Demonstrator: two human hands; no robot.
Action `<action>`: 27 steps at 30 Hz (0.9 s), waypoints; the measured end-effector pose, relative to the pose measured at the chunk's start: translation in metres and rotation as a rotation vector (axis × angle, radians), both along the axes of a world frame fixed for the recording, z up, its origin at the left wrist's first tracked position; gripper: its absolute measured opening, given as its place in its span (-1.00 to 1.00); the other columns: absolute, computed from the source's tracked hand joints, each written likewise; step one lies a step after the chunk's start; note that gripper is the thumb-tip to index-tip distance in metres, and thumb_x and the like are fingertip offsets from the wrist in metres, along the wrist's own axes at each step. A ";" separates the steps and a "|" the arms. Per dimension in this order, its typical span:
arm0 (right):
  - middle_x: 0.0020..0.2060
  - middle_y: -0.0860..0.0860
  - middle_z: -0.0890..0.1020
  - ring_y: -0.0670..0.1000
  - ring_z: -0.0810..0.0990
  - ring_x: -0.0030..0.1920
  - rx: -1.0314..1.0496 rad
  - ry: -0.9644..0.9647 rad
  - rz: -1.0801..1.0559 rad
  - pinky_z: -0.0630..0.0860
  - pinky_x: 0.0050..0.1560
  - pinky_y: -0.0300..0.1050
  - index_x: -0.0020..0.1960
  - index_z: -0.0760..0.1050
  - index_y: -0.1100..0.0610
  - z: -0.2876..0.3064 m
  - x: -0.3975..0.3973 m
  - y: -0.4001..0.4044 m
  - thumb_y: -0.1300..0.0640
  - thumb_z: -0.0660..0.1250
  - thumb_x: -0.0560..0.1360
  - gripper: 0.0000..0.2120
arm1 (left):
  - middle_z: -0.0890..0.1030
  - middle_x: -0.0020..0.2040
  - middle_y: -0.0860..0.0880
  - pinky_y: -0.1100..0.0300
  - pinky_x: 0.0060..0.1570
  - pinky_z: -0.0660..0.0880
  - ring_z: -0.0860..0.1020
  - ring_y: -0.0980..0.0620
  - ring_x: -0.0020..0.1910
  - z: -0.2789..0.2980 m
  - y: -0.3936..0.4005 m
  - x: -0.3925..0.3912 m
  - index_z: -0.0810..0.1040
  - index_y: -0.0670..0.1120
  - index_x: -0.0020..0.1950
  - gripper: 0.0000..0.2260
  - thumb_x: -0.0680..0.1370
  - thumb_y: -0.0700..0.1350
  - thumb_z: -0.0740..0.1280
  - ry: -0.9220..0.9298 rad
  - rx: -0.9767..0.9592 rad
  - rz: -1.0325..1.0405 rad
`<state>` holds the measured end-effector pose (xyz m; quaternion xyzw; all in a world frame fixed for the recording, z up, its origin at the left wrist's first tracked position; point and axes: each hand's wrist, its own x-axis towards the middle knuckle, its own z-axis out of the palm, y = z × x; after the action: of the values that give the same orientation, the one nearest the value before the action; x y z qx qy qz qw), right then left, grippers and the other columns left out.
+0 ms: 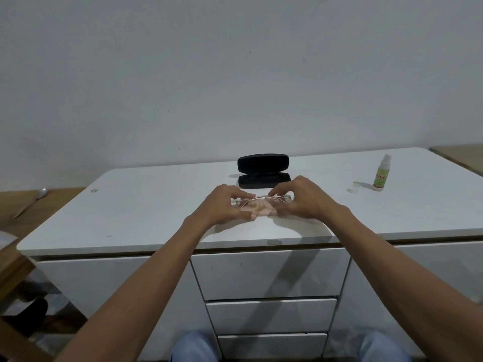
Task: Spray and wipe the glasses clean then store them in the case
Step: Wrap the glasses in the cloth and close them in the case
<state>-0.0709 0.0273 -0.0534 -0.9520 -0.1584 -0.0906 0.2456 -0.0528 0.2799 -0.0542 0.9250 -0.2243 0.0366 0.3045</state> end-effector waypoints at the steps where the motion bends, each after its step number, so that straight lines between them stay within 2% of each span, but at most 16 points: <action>1: -0.01 -0.13 0.70 -0.04 0.55 0.10 -0.001 0.023 0.000 0.55 0.06 -0.02 0.14 0.66 -0.24 0.001 0.000 0.001 -0.16 0.56 0.36 -0.64 | 0.68 0.17 0.07 0.08 0.16 0.50 0.54 0.08 0.16 0.000 0.001 0.001 0.68 0.19 0.24 -0.51 0.32 0.13 0.62 0.006 0.008 0.003; 4: 0.04 -0.06 0.70 -0.02 0.61 0.10 -0.019 0.089 0.003 0.56 0.13 -0.03 0.18 0.63 -0.25 0.006 0.001 0.001 -0.12 0.61 0.32 -0.56 | 0.70 0.12 0.03 0.07 0.11 0.54 0.57 0.06 0.08 0.001 0.002 0.001 0.68 0.17 0.25 -0.53 0.35 0.10 0.62 0.023 -0.004 0.004; 7: 0.08 -0.05 0.70 0.00 0.62 0.12 -0.033 0.139 0.017 0.55 0.17 -0.01 0.20 0.60 -0.27 0.006 0.004 -0.001 -0.11 0.60 0.34 -0.54 | 0.70 0.08 0.01 0.18 -0.01 0.52 0.58 0.08 0.00 0.003 0.000 0.002 0.68 0.12 0.25 -0.54 0.36 0.05 0.62 0.020 -0.007 -0.008; 11: 0.08 -0.04 0.66 0.02 0.60 0.11 0.000 0.170 0.030 0.53 0.13 -0.01 0.20 0.57 -0.28 0.005 0.008 -0.003 -0.09 0.59 0.36 -0.56 | 0.69 0.02 0.03 0.25 -0.08 0.48 0.57 0.10 -0.05 0.001 -0.001 0.004 0.69 0.13 0.24 -0.55 0.36 0.03 0.60 0.011 -0.014 -0.001; 16: 0.04 -0.03 0.68 -0.06 0.62 0.13 0.053 0.164 0.028 0.51 0.03 -0.10 0.14 0.61 -0.23 0.008 0.018 0.000 -0.05 0.58 0.32 -0.60 | 0.68 -0.01 0.05 0.16 0.00 0.54 0.58 0.10 -0.04 0.002 -0.003 0.010 0.69 0.16 0.23 -0.51 0.30 0.14 0.48 -0.041 0.007 -0.004; 19: 0.03 -0.04 0.69 -0.05 0.63 0.10 0.069 0.130 0.023 0.53 -0.01 -0.10 0.12 0.61 -0.21 0.013 0.029 0.000 -0.01 0.57 0.32 -0.61 | 0.68 0.00 0.09 0.11 0.05 0.56 0.59 0.12 -0.01 0.006 -0.003 0.023 0.68 0.20 0.23 -0.52 0.30 0.16 0.47 -0.073 0.022 0.007; 24: -0.06 -0.06 0.61 0.02 0.59 -0.04 0.091 0.050 -0.030 0.47 -0.12 -0.08 0.20 0.61 -0.17 0.023 0.051 -0.002 0.05 0.53 0.38 -0.60 | 0.65 0.01 0.10 0.05 0.03 0.56 0.56 0.09 -0.04 0.016 -0.007 0.053 0.64 0.21 0.26 -0.52 0.34 0.20 0.42 -0.173 0.042 0.022; 27: -0.05 -0.07 0.64 0.06 0.61 -0.06 0.098 -0.022 -0.081 0.55 -0.08 -0.02 0.22 0.60 -0.17 0.027 0.068 -0.002 -0.01 0.49 0.42 -0.64 | 0.62 -0.03 0.09 0.06 -0.03 0.54 0.54 0.07 -0.09 0.021 -0.016 0.076 0.63 0.22 0.27 -0.55 0.37 0.14 0.45 -0.203 0.035 0.056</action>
<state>-0.0026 0.0251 -0.0267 -0.9435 -0.1177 -0.1184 0.2863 0.0233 0.2643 -0.0336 0.9275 -0.2289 0.1346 0.2630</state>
